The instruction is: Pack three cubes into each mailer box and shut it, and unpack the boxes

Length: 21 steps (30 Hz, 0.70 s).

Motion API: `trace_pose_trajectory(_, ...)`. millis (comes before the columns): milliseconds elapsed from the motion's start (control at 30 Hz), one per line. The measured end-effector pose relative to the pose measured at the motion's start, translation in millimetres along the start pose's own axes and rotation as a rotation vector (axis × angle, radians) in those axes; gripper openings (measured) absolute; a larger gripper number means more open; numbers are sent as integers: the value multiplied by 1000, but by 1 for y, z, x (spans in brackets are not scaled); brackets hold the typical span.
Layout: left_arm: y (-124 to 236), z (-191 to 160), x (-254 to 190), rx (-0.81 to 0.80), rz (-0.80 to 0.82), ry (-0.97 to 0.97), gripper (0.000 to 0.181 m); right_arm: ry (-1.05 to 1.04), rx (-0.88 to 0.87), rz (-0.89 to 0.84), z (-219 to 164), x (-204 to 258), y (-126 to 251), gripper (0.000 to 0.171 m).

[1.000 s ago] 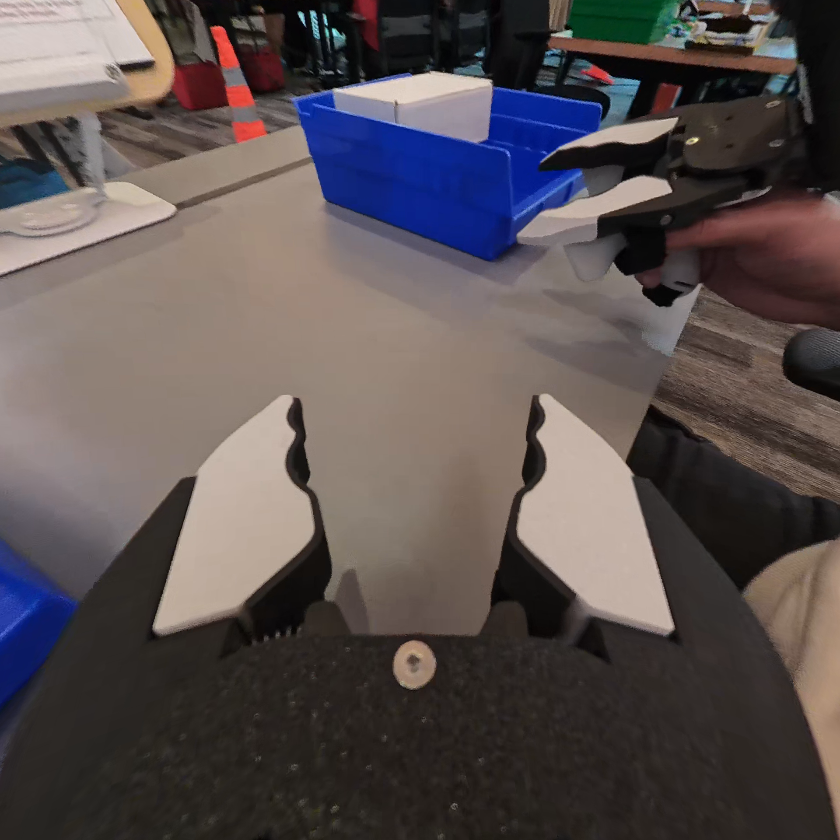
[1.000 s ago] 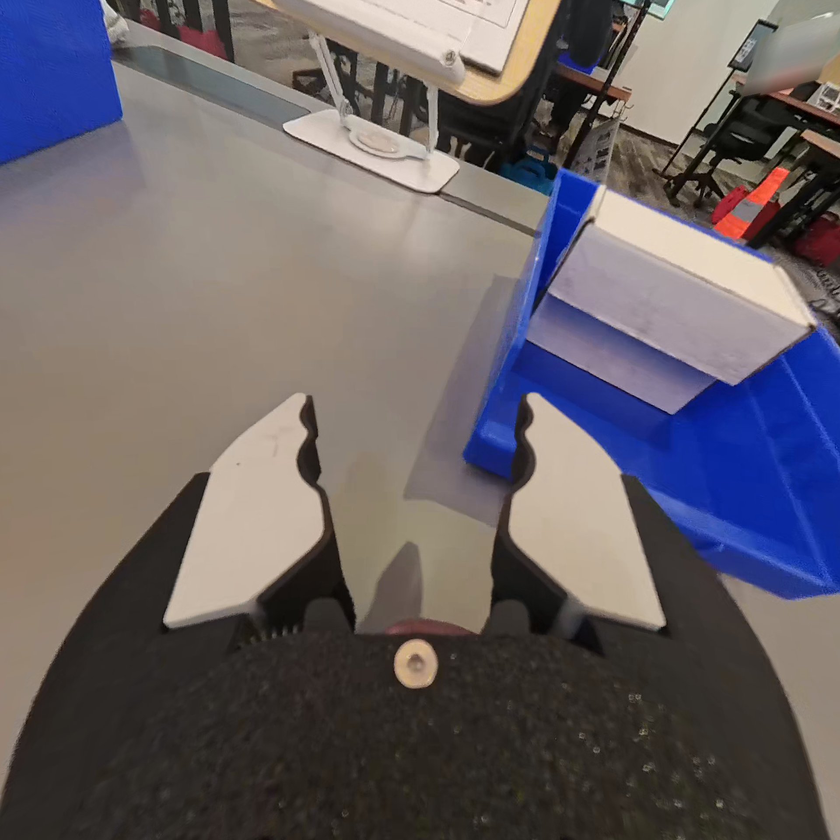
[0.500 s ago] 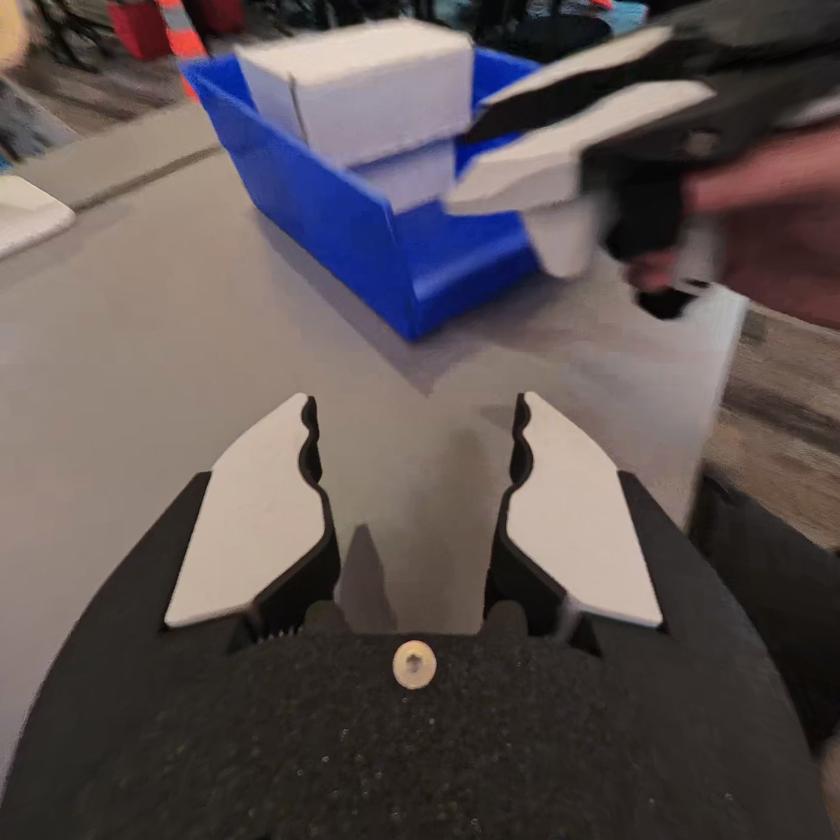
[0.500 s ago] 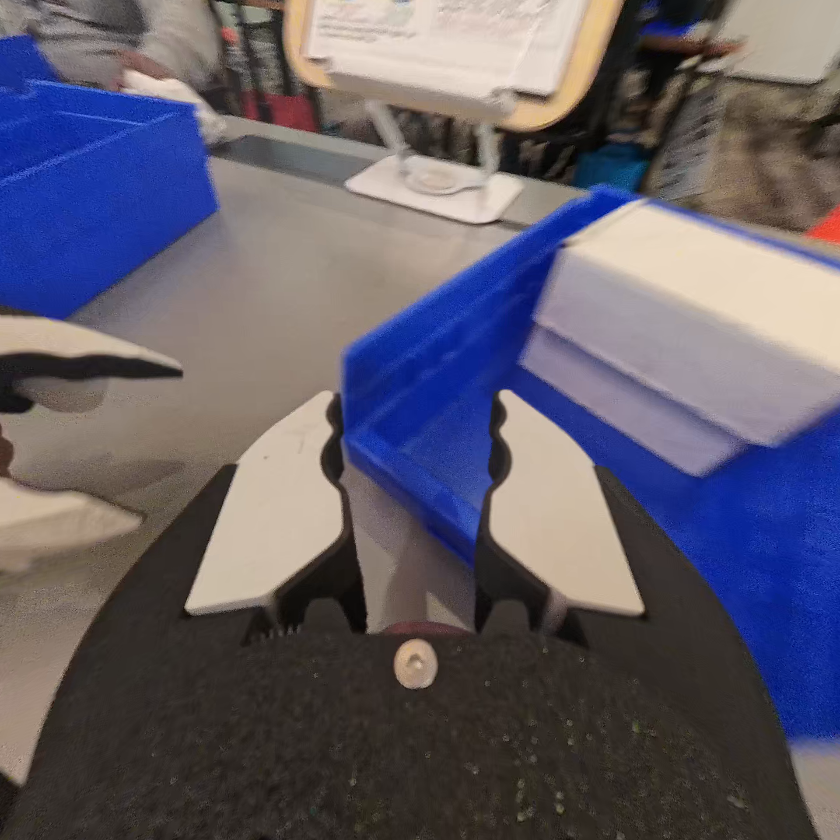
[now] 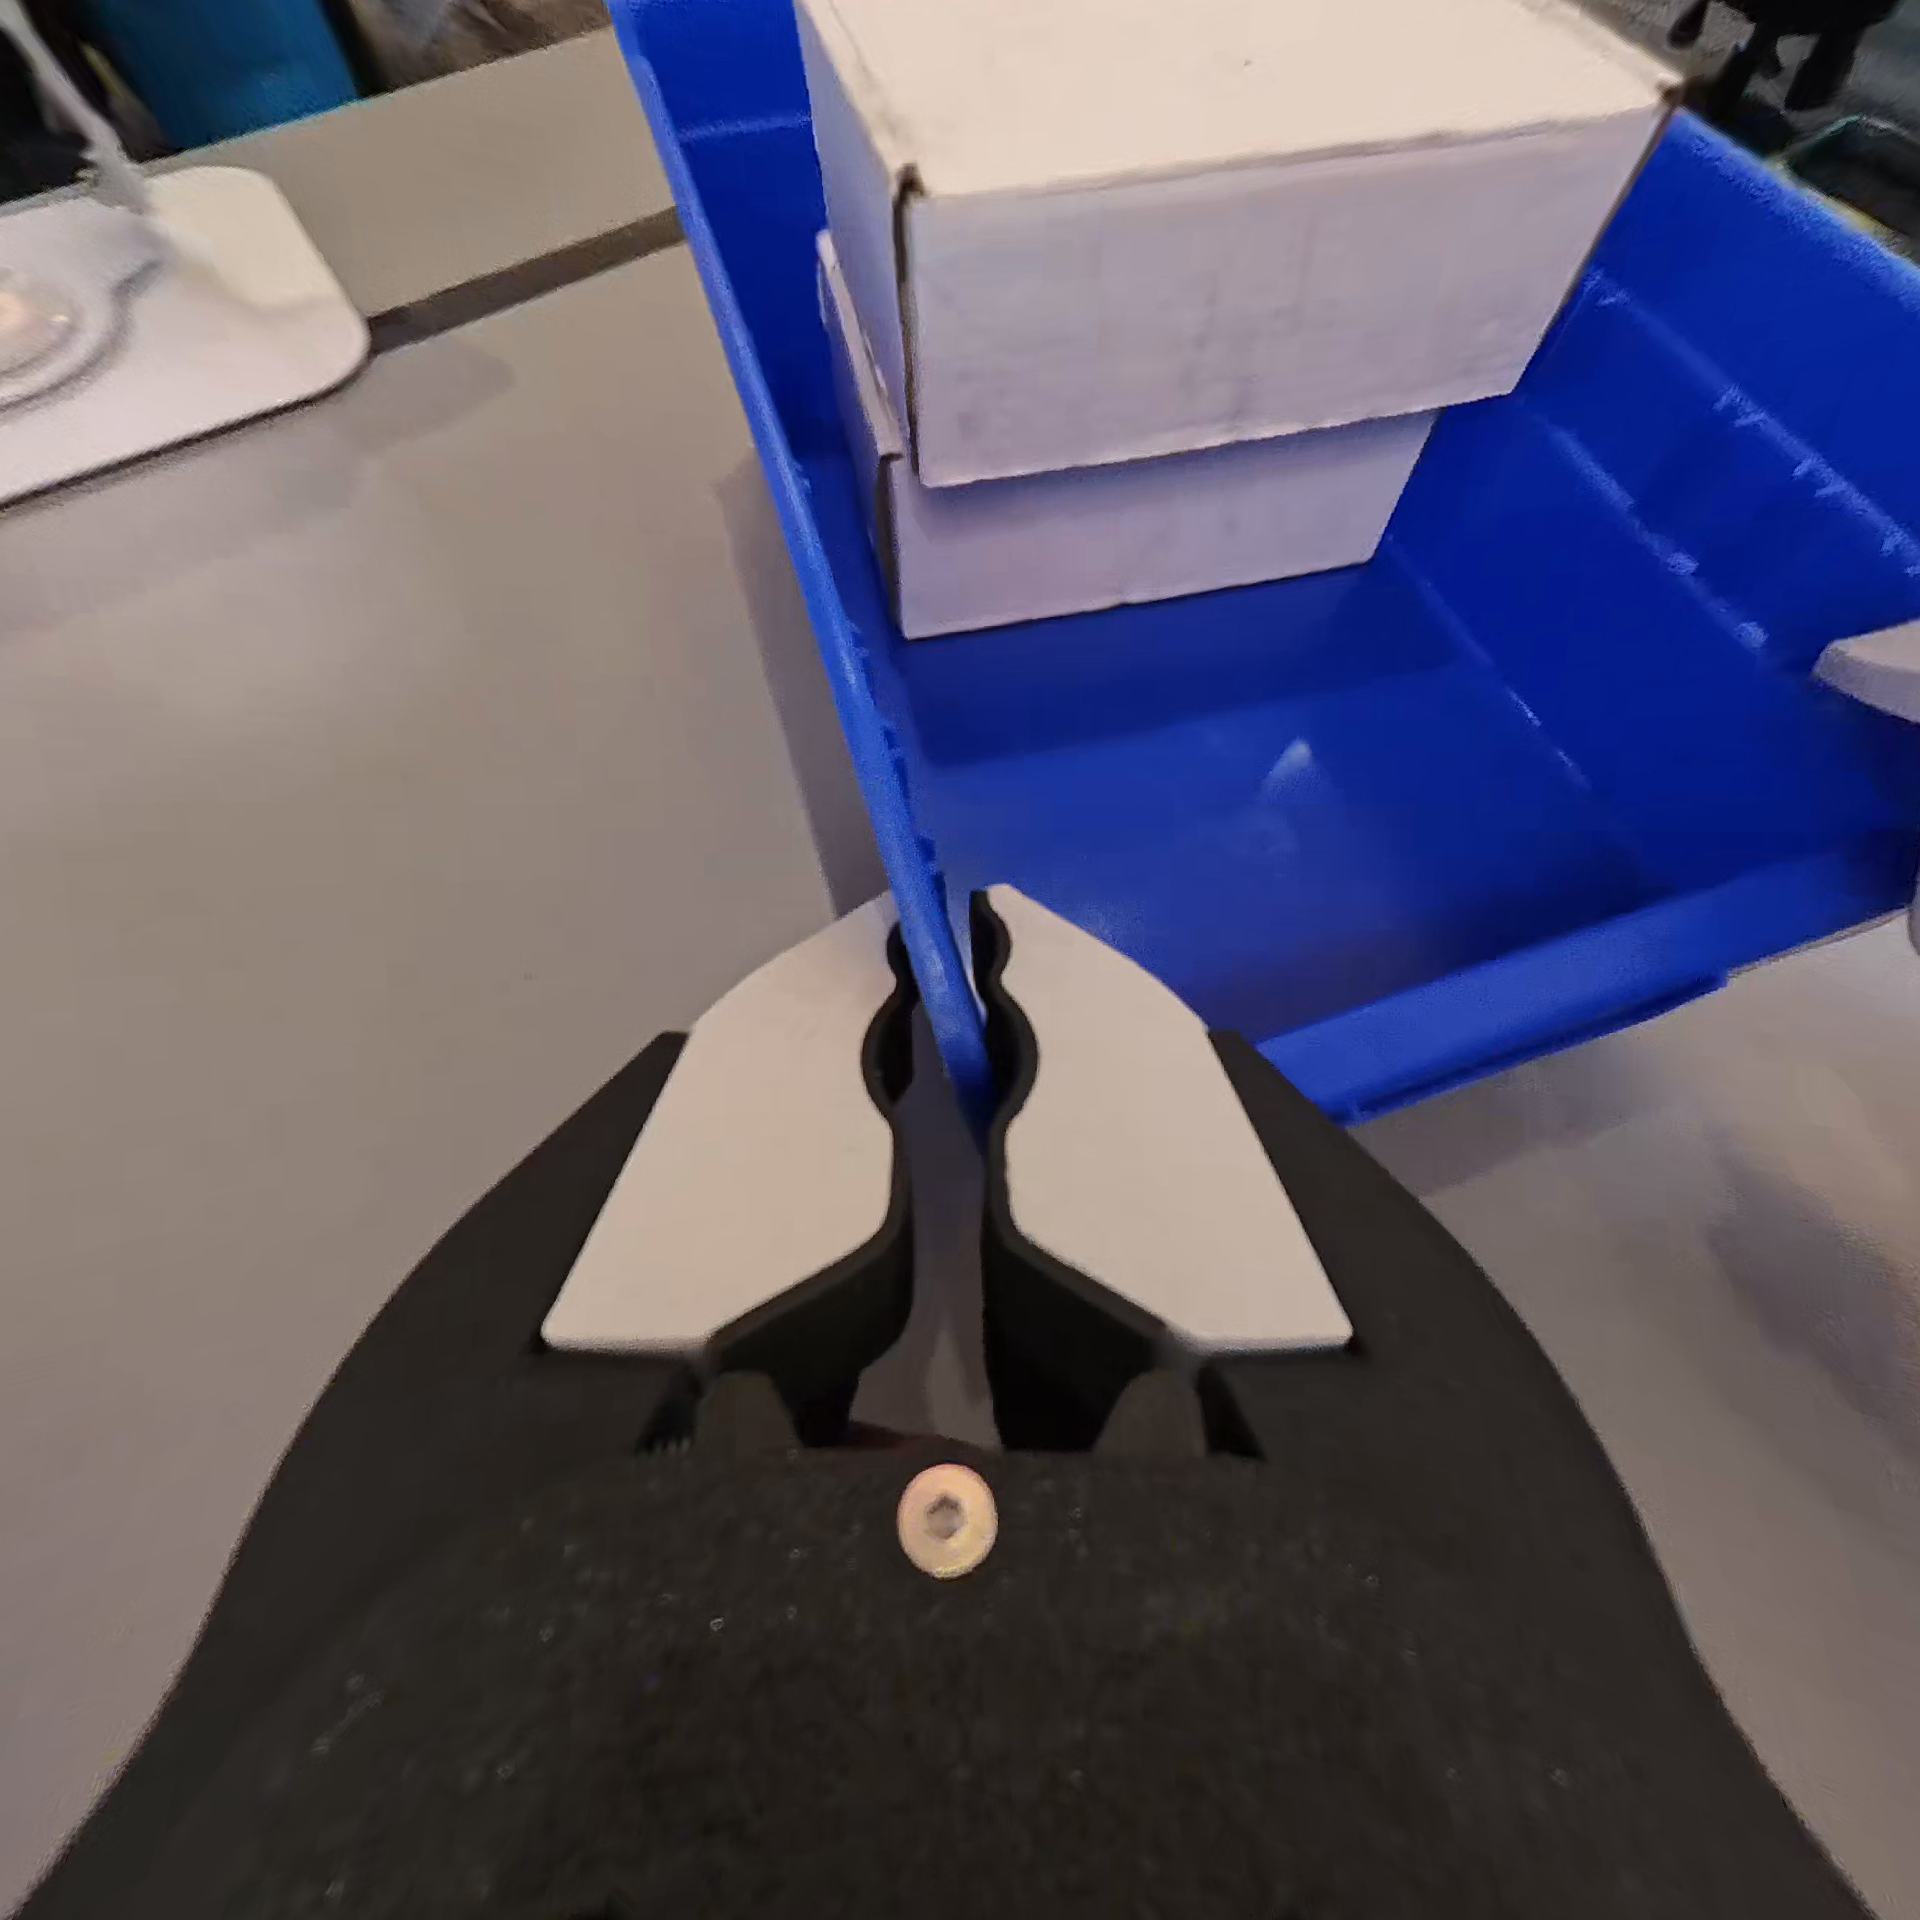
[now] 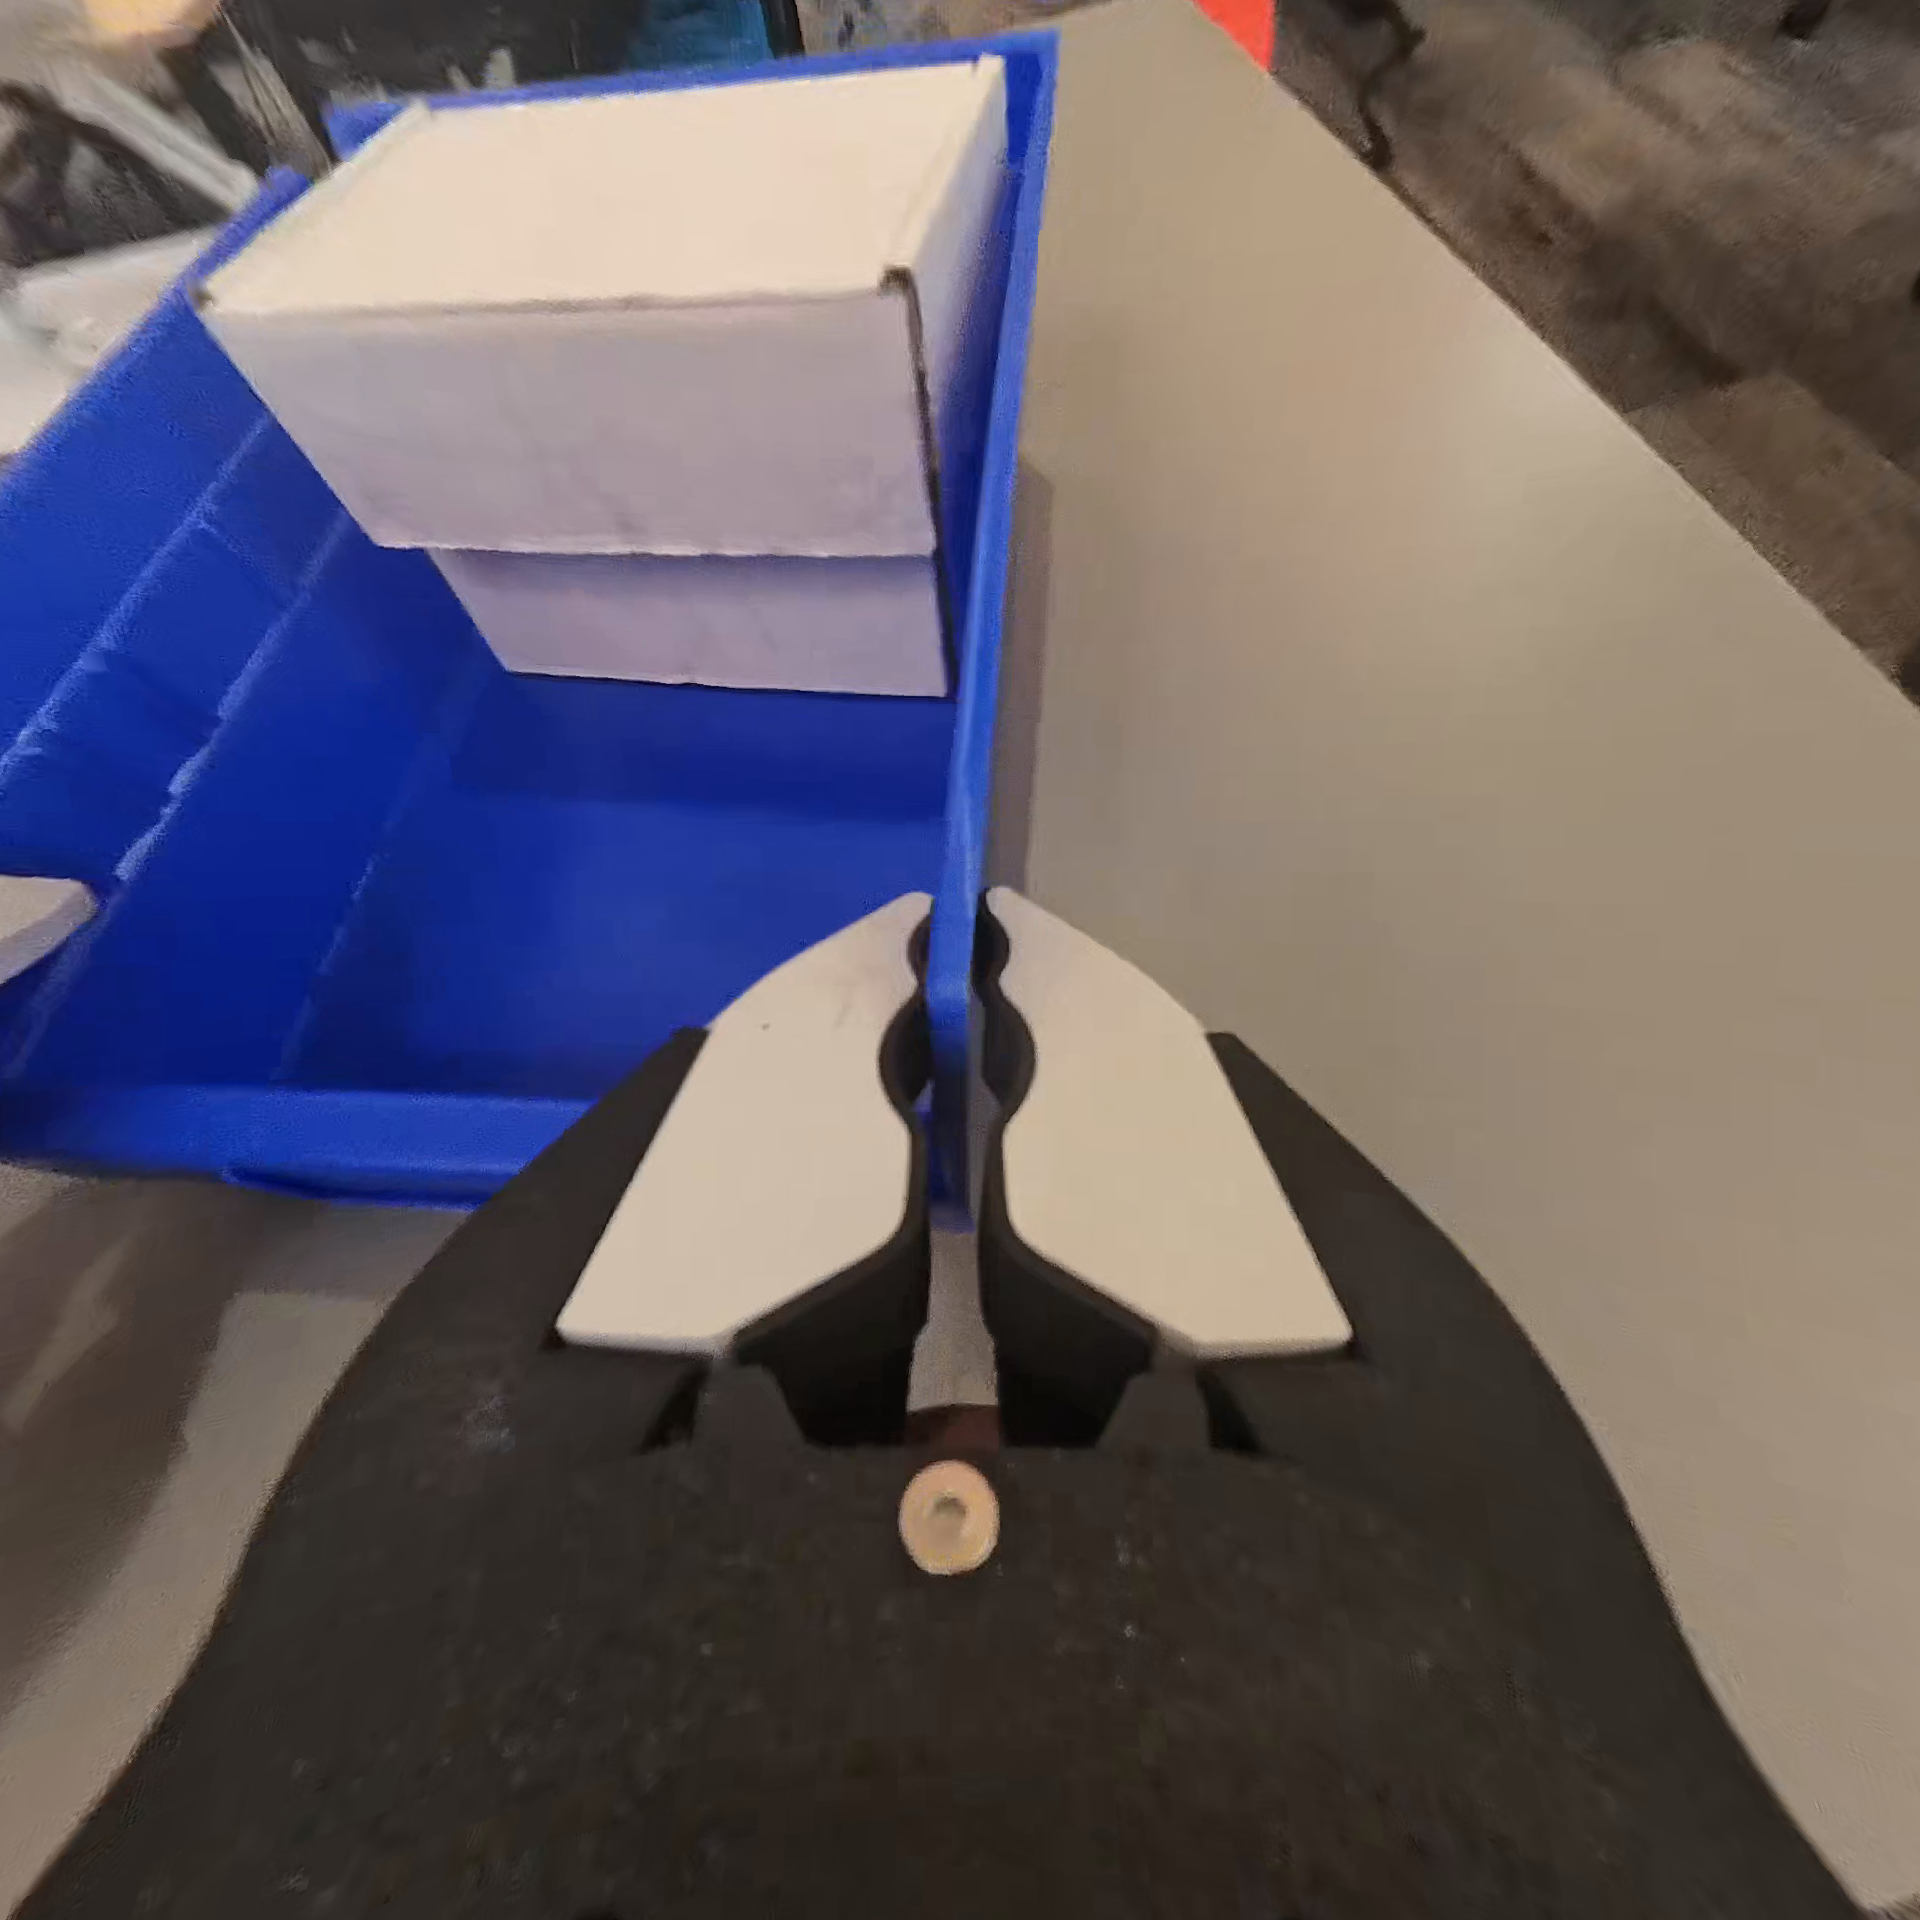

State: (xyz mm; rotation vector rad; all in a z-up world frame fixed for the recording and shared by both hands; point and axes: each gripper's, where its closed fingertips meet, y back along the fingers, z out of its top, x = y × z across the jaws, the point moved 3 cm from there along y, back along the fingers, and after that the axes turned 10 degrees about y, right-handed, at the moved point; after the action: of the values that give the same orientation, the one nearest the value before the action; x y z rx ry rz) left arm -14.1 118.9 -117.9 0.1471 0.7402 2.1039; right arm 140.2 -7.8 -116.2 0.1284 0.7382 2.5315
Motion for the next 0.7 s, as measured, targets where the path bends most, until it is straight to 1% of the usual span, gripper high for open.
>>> trace_pose_trajectory(100, 29, -1, 38, -43, 76, 26, 8, 53, -33, 53, 11, 44, -2, 3)
trace_pose_trajectory(200, 69, -5, 89, -100, 192, 34, 7, 146, -90, 128, 23, 104, -6, 3)
trace_pose_trajectory(300, 100, -21, 137, -114, 286, 84, 7, 216, -123, 218, 31, 164, -10, 3)
trace_pose_trajectory(400, 115, -42, 169, -87, 323, 132, 8, 258, -86, 275, 24, 204, -20, 3)
trace_pose_trajectory(433, 115, -48, 173, -74, 312, 130, 10, 262, -72, 285, 19, 210, -23, 3)
trace_pose_trajectory(500, 118, -48, 169, -67, 278, 92, 16, 237, -109, 296, 20, 208, -25, 2)
trace_pose_trajectory(567, 128, -41, 154, -79, 200, 49, 39, 237, -141, 329, 21, 203, -24, 3)
trace_pose_trajectory(600, 140, -35, 147, -109, 165, 35, 48, 244, -166, 331, 21, 198, -20, 7)
trace_pose_trajectory(633, 155, -27, 139, -164, 122, 34, 56, 257, -189, 328, 20, 192, -14, 15)
trace_pose_trajectory(700, 195, -16, 131, -268, 30, 69, 59, 299, -216, 338, 15, 180, 2, 33)
